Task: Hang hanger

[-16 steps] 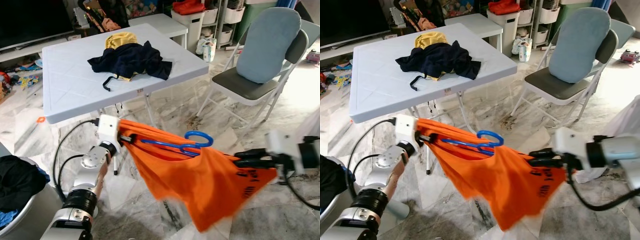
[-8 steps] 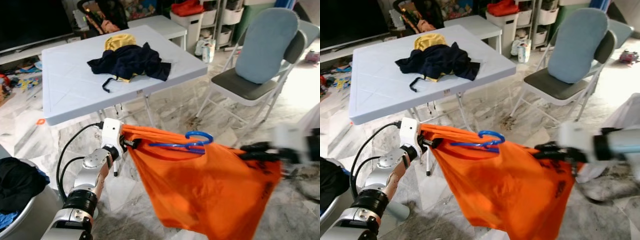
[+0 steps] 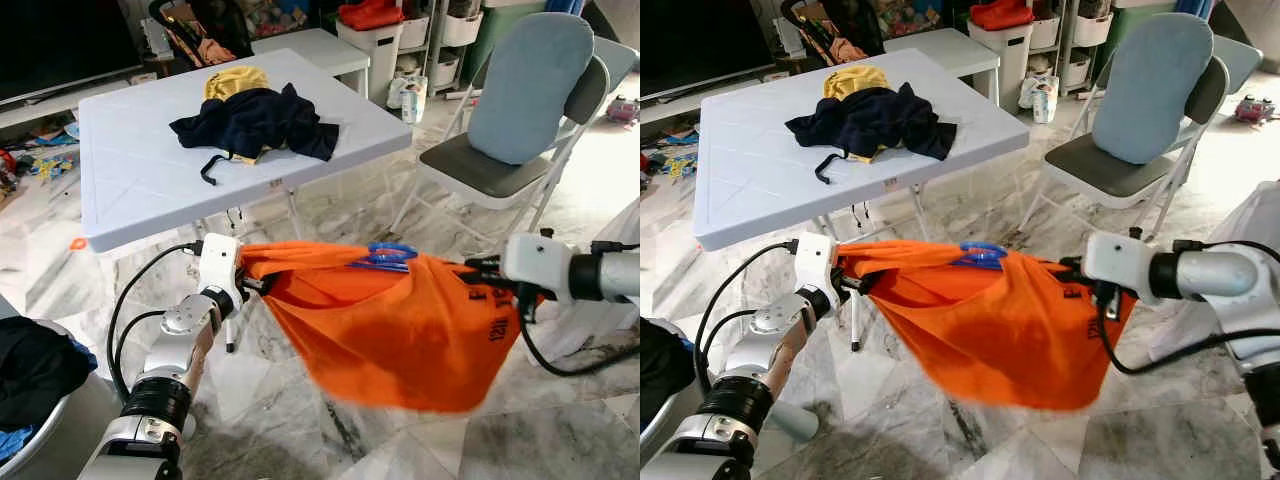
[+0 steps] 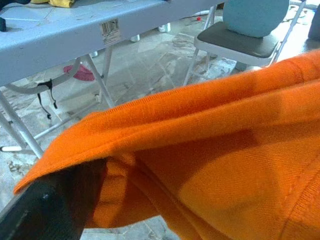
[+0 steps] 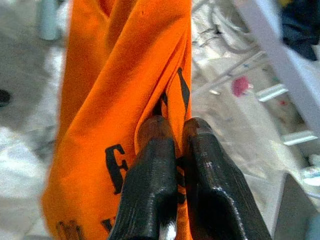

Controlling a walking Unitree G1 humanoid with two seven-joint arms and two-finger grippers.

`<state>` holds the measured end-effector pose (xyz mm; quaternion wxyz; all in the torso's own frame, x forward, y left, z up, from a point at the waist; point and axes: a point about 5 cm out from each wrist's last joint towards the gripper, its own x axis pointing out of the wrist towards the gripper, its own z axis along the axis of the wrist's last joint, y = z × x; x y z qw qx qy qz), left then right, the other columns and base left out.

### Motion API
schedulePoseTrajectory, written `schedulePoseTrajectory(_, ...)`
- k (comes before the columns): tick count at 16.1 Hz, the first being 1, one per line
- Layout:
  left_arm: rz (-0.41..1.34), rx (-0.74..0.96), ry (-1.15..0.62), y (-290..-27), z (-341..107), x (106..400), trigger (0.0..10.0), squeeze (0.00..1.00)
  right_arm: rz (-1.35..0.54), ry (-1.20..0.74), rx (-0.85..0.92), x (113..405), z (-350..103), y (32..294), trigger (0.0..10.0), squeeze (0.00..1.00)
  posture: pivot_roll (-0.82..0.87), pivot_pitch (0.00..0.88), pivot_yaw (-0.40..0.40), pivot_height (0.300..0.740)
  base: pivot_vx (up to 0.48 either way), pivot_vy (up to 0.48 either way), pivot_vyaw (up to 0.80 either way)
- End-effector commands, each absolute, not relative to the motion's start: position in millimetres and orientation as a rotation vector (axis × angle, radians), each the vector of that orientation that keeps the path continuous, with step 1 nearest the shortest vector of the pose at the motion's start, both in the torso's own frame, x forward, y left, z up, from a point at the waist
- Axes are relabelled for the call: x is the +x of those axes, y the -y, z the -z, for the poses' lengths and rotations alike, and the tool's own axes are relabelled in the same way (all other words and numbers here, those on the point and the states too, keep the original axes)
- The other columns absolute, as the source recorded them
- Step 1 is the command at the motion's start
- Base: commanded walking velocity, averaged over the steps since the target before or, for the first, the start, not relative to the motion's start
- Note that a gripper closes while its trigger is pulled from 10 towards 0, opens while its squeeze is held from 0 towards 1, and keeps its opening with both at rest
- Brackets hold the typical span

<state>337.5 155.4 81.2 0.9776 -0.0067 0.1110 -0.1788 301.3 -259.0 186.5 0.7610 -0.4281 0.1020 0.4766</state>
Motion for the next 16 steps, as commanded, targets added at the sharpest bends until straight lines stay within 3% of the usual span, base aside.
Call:
schedulePoseTrajectory(1, 0.271, 0.014, -0.237, -183, -82, 336, 10.0, 0.0, -1.004, -0.249, -0.908, 292, -204, 287, 10.0, 0.0, -0.14, 0.0, 0.086, 0.74, 0.0, 0.0, 0.0)
schedulePoseTrajectory(4, 0.257, 0.019, -0.25, -189, -80, 335, 10.0, 0.0, -1.114, -0.312, -0.8, 269, -220, 303, 10.0, 0.0, -0.16, 0.0, 0.1, 0.74, 0.0, 0.0, 0.0)
schedulePoseTrajectory(10, 0.275, 0.009, -0.27, -181, -79, 338, 10.0, 0.0, -1.166, -0.239, -0.684, 259, -251, 307, 10.0, 0.0, -0.17, 0.0, 0.114, 0.74, 0.0, 0.0, 0.0)
schedulePoseTrajectory(16, 0.299, -0.025, -0.311, -180, -72, 335, 10.0, 0.0, -1.225, -0.032, -0.487, 257, -284, 296, 10.0, 0.0, -0.17, 0.0, 0.112, 0.74, 0.0, 0.0, 0.0)
